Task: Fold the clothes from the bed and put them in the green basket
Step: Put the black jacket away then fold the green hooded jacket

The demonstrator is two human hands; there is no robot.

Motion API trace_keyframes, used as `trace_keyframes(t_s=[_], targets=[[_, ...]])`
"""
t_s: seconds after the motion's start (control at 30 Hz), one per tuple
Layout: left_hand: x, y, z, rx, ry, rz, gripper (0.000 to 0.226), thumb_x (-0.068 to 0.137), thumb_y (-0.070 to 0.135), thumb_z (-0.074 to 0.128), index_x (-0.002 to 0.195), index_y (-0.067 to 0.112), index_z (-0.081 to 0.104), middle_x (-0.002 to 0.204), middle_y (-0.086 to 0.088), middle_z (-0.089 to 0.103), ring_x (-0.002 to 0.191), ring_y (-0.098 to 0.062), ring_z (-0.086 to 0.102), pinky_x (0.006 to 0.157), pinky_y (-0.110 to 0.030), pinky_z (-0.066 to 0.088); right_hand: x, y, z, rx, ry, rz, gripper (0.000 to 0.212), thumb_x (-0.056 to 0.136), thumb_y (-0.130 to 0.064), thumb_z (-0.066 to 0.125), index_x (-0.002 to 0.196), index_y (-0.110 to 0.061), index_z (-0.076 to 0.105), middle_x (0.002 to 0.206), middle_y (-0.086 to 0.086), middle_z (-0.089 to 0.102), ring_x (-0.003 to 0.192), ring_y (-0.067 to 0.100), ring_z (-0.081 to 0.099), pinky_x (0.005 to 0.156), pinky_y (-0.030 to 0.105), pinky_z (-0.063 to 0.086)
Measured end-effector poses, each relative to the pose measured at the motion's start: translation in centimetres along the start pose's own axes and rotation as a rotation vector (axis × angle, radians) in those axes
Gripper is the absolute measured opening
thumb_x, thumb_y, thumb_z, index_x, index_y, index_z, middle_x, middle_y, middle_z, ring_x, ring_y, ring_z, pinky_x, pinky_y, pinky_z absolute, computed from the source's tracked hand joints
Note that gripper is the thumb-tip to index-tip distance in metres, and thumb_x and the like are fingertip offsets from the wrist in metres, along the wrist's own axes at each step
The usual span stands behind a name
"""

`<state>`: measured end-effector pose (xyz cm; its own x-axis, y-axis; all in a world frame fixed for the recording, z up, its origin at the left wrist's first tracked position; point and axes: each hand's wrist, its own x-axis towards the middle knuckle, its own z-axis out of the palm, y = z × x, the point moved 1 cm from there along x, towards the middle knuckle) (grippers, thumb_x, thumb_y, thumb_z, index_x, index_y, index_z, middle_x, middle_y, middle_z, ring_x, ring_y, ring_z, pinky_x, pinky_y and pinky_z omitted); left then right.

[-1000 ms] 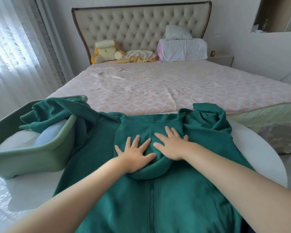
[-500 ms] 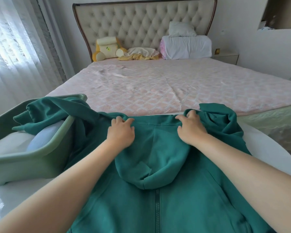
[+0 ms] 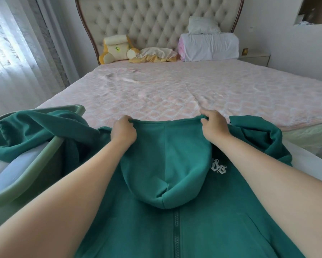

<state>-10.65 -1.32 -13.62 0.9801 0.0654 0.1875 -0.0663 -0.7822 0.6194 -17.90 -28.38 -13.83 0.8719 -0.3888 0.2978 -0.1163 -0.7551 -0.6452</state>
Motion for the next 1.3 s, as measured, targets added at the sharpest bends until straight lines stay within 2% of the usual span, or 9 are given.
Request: trace_keyframes(t_s=[0.17, 0.27, 0.37, 0.47, 0.53, 0.63, 0.87, 1.1, 1.3], targets=[[-0.3, 0.6, 1.1, 0.374, 0.199, 0.231, 0.056, 0.085, 0.004, 0.052, 0.138, 0.024, 0.045, 0.135, -0.009, 0.038, 0.121, -0.03, 0.041, 0.096, -0.042, 0.035, 1.8, -0.3, 2.2, -0.138, -0.266, 0.168, 0.068, 0.091, -0.003, 0.05, 0.155, -0.014, 0.031, 0.152, 0.019, 0.033, 0.129, 0.037, 0.046, 0.094, 0.035, 0.047], [-1.3, 1.3, 3.0, 0.409, -0.063, 0.437, 0.041, 0.097, 0.037, 0.047, 0.138, 0.031, 0.053, 0.144, -0.002, 0.044, 0.132, -0.026, 0.039, 0.107, -0.045, 0.032, 1.1, -1.4, 2.6, -0.445, -0.139, 0.2, 0.066, 0.084, -0.008, 0.061, 0.144, -0.01, 0.034, 0.14, 0.018, 0.032, 0.119, 0.035, 0.045, 0.094, 0.04, 0.048], [-3.0, 0.7, 5.6, 0.512, -0.389, 0.311, 0.069, 0.095, 0.068, 0.029, 0.155, 0.034, 0.027, 0.164, -0.001, 0.019, 0.149, -0.027, 0.017, 0.12, -0.052, 0.016, -0.1, -3.7, 3.4, -0.689, 0.009, -0.098, 0.064, 0.083, -0.019, 0.06, 0.141, -0.015, 0.034, 0.141, 0.015, 0.033, 0.124, 0.033, 0.038, 0.1, 0.043, 0.038], [-3.3, 0.8, 6.2, 0.588, -0.435, 0.287, 0.074, 0.095, 0.069, 0.021, 0.159, 0.033, 0.009, 0.167, 0.0, -0.001, 0.153, -0.026, 0.001, 0.12, -0.059, 0.004, -1.8, -5.1, 5.8, -0.601, -0.288, -0.233, 0.059, 0.097, -0.043, 0.041, 0.151, -0.02, 0.035, 0.157, 0.015, 0.028, 0.143, 0.033, 0.025, 0.114, 0.052, 0.023], [-3.5, 1.2, 5.4, 0.588, -0.506, 0.257, 0.072, 0.096, 0.066, 0.021, 0.158, 0.035, 0.003, 0.167, 0.001, -0.007, 0.153, -0.025, -0.005, 0.12, -0.059, 0.001, -2.6, -4.5, 6.9, -0.542, -0.497, -0.138, 0.074, 0.097, -0.064, 0.03, 0.16, -0.027, 0.018, 0.168, 0.01, 0.002, 0.154, 0.03, 0.0, 0.117, 0.064, 0.006], [-4.5, 0.8, 4.4, 0.653, -0.599, 0.249, 0.074, 0.093, 0.073, 0.018, 0.156, 0.043, -0.006, 0.166, 0.002, -0.014, 0.152, -0.027, -0.012, 0.12, -0.058, -0.004, -2.8, -2.7, 6.7, -0.465, -0.524, -0.153, 0.081, 0.092, -0.077, 0.026, 0.16, -0.038, 0.005, 0.168, -0.002, -0.016, 0.153, 0.02, -0.017, 0.115, 0.073, -0.001], [-7.5, -0.7, 2.7, 0.684, -0.574, 0.349, 0.071, 0.095, 0.071, 0.017, 0.156, 0.043, -0.003, 0.166, -0.002, -0.009, 0.152, -0.029, -0.01, 0.122, -0.051, -0.001, -4.1, -2.9, 5.7, -0.583, -0.611, -0.152, 0.077, 0.096, -0.072, 0.027, 0.16, -0.039, 0.0, 0.165, -0.002, -0.026, 0.153, 0.023, -0.019, 0.116, 0.071, 0.004], [-11.0, -1.3, -0.1, 0.667, -0.703, 0.412, 0.068, 0.102, 0.048, 0.022, 0.159, 0.022, -0.005, 0.165, -0.007, -0.017, 0.151, -0.021, -0.017, 0.122, -0.048, -0.007, -8.5, -7.0, 4.6, -0.531, -0.865, -0.069, 0.069, 0.096, -0.052, 0.028, 0.16, -0.036, 0.009, 0.168, 0.009, -0.007, 0.154, 0.027, -0.013, 0.117, 0.067, -0.001], [-13.7, -2.8, -0.8, 0.689, -0.557, 0.522, 0.072, 0.101, 0.058, 0.02, 0.159, 0.023, -0.004, 0.166, -0.005, -0.008, 0.152, -0.019, -0.012, 0.124, -0.042, -0.005, -13.1, -5.5, 5.3, -0.6, -0.573, -0.183, 0.067, 0.097, -0.054, 0.028, 0.159, -0.038, 0.007, 0.169, 0.005, -0.005, 0.155, 0.021, -0.005, 0.114, 0.072, -0.006]])
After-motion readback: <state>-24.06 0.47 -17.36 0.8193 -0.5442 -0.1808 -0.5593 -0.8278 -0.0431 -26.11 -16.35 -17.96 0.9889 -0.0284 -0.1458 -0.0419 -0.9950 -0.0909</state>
